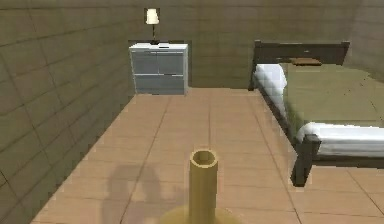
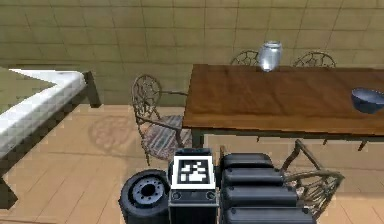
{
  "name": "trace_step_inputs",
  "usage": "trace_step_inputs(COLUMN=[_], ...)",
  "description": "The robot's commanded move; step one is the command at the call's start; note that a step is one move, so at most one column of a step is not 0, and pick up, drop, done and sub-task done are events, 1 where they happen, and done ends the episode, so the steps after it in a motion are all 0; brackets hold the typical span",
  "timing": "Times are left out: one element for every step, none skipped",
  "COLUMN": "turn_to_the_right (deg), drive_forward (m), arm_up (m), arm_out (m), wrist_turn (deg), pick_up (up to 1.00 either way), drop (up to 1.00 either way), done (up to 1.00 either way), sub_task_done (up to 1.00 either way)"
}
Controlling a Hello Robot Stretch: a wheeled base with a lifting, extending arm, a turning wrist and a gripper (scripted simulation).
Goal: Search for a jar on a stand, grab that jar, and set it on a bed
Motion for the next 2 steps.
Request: trace_step_inputs(turn_to_the_right=[6.0,0.0], drive_forward=[0.0,1.0], arm_up=[0.0,0.0], arm_out=[0.0,0.0], wrist_turn=[0.0,0.0], pick_up=[0.0,0.0], drop=[0.0,0.0], done=[0.0,0.0], sub_task_done=[0.0,0.0])
